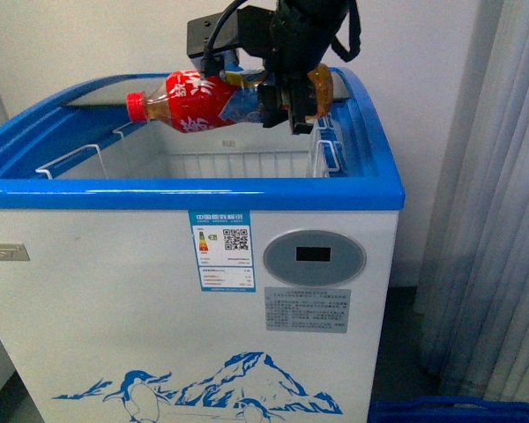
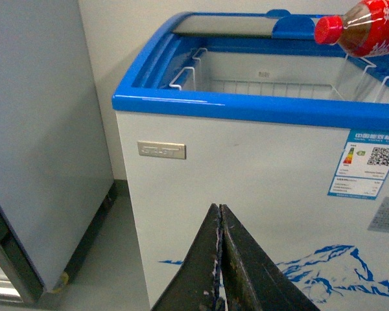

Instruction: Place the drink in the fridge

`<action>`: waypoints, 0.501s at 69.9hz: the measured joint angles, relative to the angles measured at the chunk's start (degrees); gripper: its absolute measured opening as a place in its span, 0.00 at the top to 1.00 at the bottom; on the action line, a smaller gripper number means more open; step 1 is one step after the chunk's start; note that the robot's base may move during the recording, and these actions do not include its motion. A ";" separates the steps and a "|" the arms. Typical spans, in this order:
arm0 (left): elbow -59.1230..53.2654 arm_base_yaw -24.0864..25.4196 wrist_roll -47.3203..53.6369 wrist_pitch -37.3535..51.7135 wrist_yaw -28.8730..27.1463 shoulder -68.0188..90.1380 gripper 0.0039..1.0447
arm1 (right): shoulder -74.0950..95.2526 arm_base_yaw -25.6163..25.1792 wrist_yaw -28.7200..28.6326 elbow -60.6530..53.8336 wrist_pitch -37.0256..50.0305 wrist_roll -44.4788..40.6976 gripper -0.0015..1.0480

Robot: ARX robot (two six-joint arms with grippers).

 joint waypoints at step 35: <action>-0.02 0.00 -0.02 -11.96 0.00 -12.48 0.98 | 9.49 1.60 1.84 4.72 7.85 7.72 0.61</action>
